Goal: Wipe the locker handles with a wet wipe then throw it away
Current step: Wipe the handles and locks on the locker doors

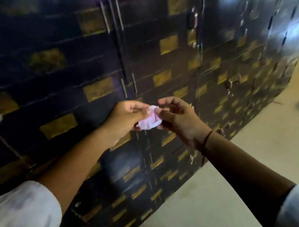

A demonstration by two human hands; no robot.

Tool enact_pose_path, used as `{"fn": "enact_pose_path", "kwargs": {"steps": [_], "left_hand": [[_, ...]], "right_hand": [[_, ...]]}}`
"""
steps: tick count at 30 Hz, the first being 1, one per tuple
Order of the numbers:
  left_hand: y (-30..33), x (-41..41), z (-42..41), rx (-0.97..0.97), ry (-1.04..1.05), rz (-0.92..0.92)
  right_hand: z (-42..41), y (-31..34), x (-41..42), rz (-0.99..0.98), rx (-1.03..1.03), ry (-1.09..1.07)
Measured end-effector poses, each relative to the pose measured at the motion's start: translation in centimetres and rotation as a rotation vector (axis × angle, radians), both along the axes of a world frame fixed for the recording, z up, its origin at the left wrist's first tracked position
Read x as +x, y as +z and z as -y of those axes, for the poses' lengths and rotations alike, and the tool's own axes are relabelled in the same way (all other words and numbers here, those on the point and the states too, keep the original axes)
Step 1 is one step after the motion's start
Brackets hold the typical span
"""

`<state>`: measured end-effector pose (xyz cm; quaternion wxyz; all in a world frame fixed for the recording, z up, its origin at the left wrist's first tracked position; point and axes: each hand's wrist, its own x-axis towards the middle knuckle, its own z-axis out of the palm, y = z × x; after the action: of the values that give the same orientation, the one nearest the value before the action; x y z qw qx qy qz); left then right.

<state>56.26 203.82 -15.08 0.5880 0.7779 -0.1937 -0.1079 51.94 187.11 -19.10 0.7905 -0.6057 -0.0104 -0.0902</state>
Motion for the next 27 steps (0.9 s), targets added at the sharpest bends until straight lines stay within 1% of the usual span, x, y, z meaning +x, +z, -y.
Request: {"fn": "enact_pose_path", "kwargs": {"steps": [2,4,7,9,13,14,16,18,21,24,25,26,27], "left_hand": [[2.2,0.7,2.4,0.0,0.009,0.017],[4.8,1.7,5.2,-0.04,0.066,0.028],[8.3,2.8,10.0,-0.11,0.118,0.046],[9.4,3.6,14.1,-0.168,0.137,0.054],[10.4,5.9,22.8,-0.278,0.281,0.178],[10.8,6.6,24.8,-0.303,0.312,0.177],[11.7,7.7,27.8,-0.321,0.305,0.146],[13.1,9.1,30.3,-0.266,0.277,0.13],[15.9,10.7,32.3,-0.189,0.215,0.107],[18.3,12.7,33.4,-0.234,0.158,0.097],[19.0,13.6,33.6,-0.247,0.16,0.097],[19.5,14.4,33.8,-0.257,0.17,0.094],[20.0,15.3,34.0,-0.26,0.187,0.101]], "right_hand": [[3.0,2.2,1.3,0.01,0.083,0.071],[5.9,4.7,3.4,0.047,0.12,0.137],[10.0,8.5,5.9,0.128,0.136,0.104],[13.5,9.9,7.8,0.159,0.16,0.099],[21.3,11.6,11.1,0.154,0.108,0.293],[23.1,12.2,11.8,0.148,0.093,0.314],[26.2,13.0,12.6,0.136,0.071,0.24],[29.1,14.3,13.8,0.126,0.074,0.161],[32.1,16.9,16.1,0.16,0.077,0.121],[33.9,19.5,18.8,0.189,0.072,0.095],[34.3,20.2,19.7,0.22,0.042,0.06],[34.6,20.7,20.6,0.277,-0.033,-0.013],[34.8,21.2,21.6,0.375,-0.153,-0.12]]}}
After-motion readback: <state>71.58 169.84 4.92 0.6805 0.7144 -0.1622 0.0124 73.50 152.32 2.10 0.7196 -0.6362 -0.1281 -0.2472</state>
